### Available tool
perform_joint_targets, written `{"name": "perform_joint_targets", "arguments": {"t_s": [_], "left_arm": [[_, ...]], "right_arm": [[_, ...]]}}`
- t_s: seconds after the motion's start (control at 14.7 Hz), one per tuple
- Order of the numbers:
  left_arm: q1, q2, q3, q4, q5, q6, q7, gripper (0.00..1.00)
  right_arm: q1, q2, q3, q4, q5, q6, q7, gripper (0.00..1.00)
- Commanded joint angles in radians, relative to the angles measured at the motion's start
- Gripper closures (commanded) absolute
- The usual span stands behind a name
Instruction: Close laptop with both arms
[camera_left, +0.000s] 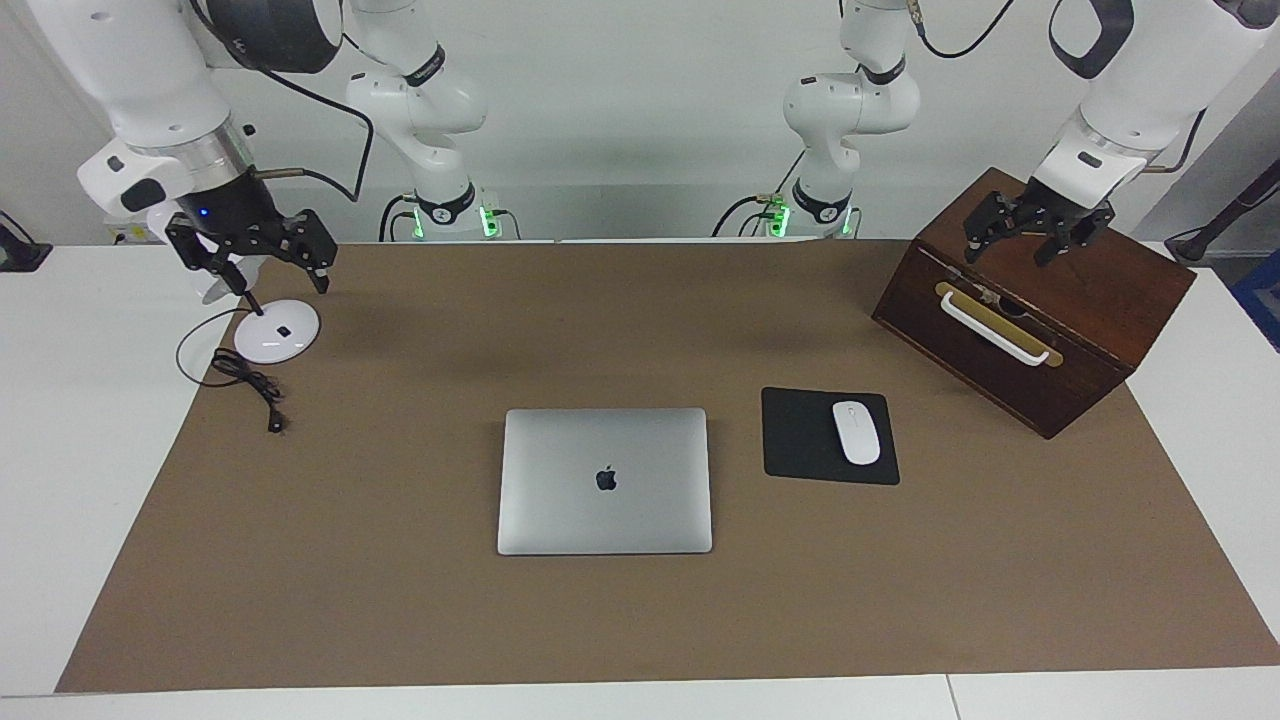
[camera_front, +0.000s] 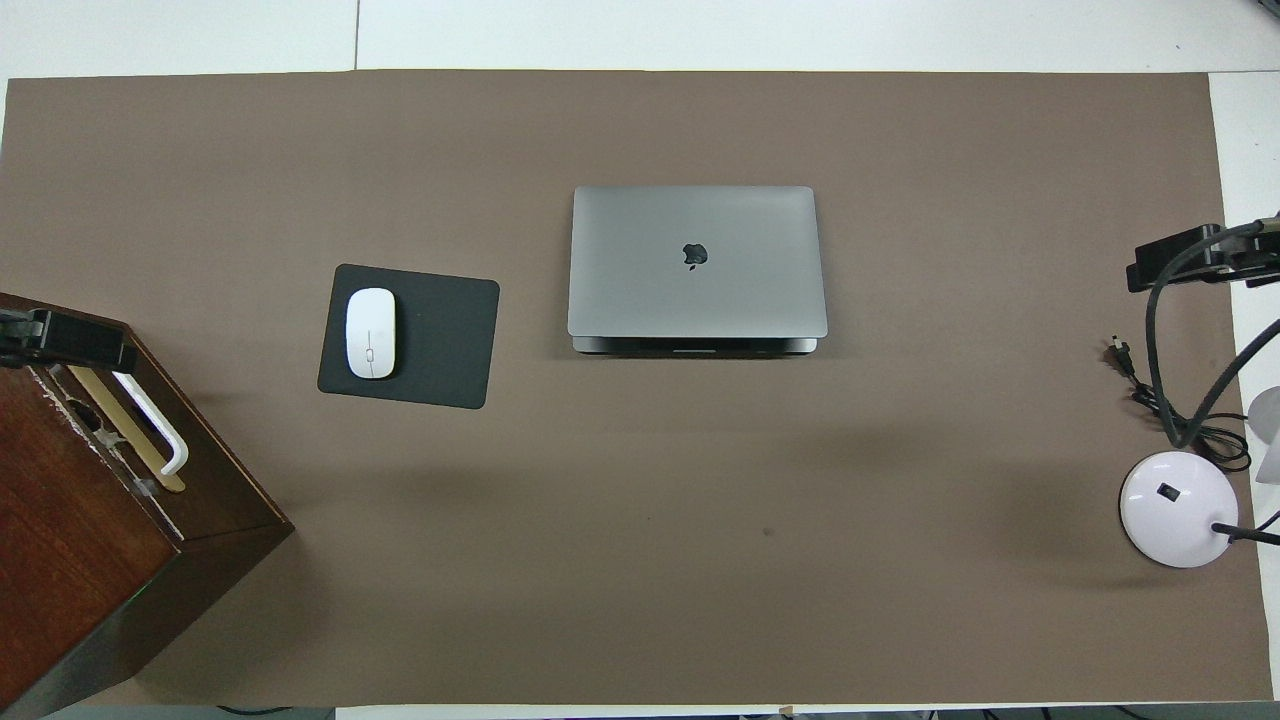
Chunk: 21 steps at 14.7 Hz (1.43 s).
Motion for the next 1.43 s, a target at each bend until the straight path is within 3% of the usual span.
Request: {"name": "perform_joint_targets", "arguments": {"t_s": [0.0,0.61,1.36], "left_arm": [[0.021,0.012,-0.02,0.017,0.017,0.005,-0.004,0.0],[0.01,0.009,-0.017,0.015,0.038,0.013,-0.009,0.0],[0.022,0.006,-0.027,0.015,0.038,0.016,-0.01,0.0]], "right_arm": [[-0.006,-0.028,0.005,-0.047,0.001,0.019,0.017,0.0],[-0.007,-0.064,0.005,-0.14,0.001,0.06,0.017,0.0],[-0.007,-0.065,0.0,-0.142,0.001,0.065,0.016,0.0]]}}
